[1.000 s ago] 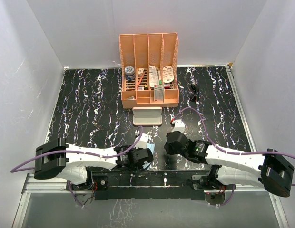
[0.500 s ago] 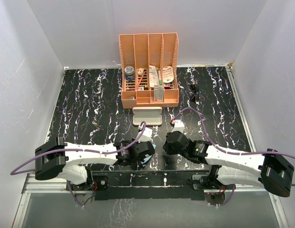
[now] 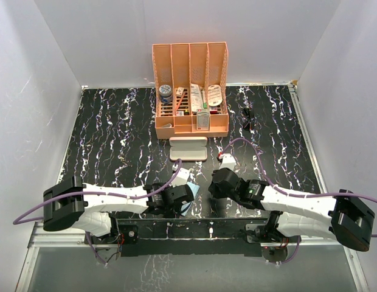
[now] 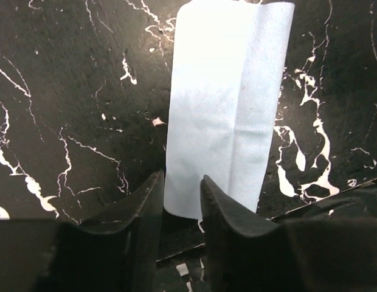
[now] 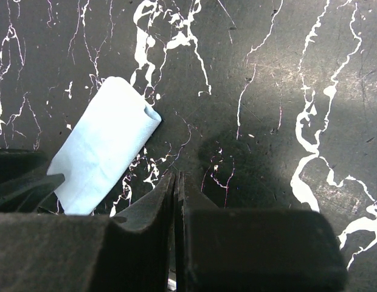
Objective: Organize the sunglasses
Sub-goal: Adjust the glasses cleaning cloth at the center of the board.
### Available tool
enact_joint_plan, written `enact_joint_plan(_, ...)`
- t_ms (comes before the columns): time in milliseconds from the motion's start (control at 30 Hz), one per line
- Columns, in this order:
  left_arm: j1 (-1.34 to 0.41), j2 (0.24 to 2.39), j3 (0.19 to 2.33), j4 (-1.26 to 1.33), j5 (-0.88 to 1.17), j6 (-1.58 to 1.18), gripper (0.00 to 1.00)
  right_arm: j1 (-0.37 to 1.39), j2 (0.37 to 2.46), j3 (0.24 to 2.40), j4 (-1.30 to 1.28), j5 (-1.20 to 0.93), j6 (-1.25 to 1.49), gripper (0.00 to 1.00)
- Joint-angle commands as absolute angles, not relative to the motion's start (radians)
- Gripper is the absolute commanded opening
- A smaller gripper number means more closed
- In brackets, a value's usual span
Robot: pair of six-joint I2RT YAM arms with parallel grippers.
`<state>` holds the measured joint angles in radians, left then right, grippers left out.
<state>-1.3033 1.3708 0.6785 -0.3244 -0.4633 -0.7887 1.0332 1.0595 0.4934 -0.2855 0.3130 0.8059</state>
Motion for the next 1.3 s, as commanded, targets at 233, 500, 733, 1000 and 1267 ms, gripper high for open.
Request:
enact_joint_plan(233, -1.302, 1.299, 0.719, -0.458, -0.478, -0.834, 0.52, 1.034, 1.072, 0.512, -0.235, 0.325, 0.800, 0.02)
enact_joint_plan(500, -1.302, 1.318, 0.740, -0.383, -0.529, -0.757, 0.40, 1.034, 1.083, 0.497, -0.203, 0.305, 0.809, 0.02)
enact_joint_plan(733, -1.295, 1.325, 0.735, -0.238, -0.550, -0.621, 0.22, 1.034, 1.082, 0.505, -0.213, 0.309, 0.811, 0.03)
enact_joint_plan(1000, -1.216, 1.283, 0.686, -0.115, -0.480, -0.495, 0.37, 1.034, 1.071, 0.497, -0.221, 0.310, 0.822, 0.03)
enact_joint_plan(1267, -1.138, 1.300, 0.651, -0.012, -0.369, -0.380, 0.50, 1.035, 1.048, 0.499, -0.244, 0.324, 0.825, 0.03)
